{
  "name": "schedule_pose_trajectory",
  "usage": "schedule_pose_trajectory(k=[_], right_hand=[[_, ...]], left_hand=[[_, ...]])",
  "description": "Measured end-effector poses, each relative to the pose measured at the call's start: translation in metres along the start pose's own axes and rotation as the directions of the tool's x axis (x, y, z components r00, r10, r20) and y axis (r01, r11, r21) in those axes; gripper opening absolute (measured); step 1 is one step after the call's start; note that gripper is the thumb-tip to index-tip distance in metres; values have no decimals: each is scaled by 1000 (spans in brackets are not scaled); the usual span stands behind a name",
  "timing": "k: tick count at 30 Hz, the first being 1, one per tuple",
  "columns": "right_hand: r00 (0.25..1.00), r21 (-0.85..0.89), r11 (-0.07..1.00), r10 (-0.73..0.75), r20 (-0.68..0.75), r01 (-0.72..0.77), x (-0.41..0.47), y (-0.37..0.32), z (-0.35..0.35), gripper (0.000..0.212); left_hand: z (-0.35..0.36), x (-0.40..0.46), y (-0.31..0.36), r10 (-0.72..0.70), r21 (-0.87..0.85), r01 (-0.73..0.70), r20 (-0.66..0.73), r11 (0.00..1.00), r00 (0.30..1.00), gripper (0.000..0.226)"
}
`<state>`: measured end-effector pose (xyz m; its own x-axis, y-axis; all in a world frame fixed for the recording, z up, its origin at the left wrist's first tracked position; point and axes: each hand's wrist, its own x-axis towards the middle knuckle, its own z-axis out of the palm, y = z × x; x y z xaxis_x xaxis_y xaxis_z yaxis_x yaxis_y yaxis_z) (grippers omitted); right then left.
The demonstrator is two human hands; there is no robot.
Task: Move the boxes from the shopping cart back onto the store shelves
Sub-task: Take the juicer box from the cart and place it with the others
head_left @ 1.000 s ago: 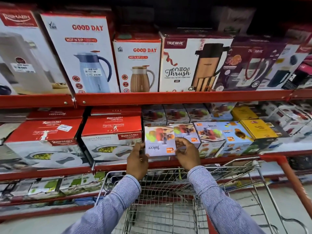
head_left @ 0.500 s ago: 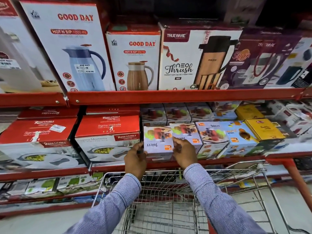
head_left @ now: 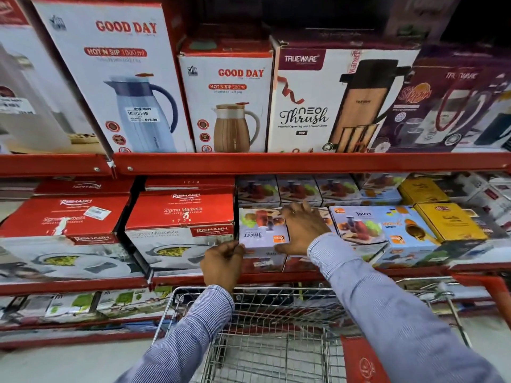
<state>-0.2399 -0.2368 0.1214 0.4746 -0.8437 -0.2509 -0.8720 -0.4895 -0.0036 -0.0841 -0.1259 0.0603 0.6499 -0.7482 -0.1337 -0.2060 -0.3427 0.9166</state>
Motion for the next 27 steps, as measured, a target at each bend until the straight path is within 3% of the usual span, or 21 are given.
schedule_pose_trajectory(k=[4,8,13,20,27], right_hand=[[994,-67,994,-80,80,85,21,9,-6,114],[986,-80,988,-123,109,132,29,13,-4,121],[987,-87,983,-158,41,161,35,17,-4,122],[987,-116,980,-156,43,160,33,14,-3,121],[997,-15,997,-81,-9,81,5,-2,-3,106]], left_hand=[[0,2,-3,-14,-35,15,22,999,1000,18],[0,2,-5,-9,-59,12,45,998,999,16],[0,-1,-9,47,-10,-47,41,999,998,27],[-3,-3,-13,69,58,-72,49,996,996,21],[-23,-1,-19,47,3,-47,52,999,998,16]])
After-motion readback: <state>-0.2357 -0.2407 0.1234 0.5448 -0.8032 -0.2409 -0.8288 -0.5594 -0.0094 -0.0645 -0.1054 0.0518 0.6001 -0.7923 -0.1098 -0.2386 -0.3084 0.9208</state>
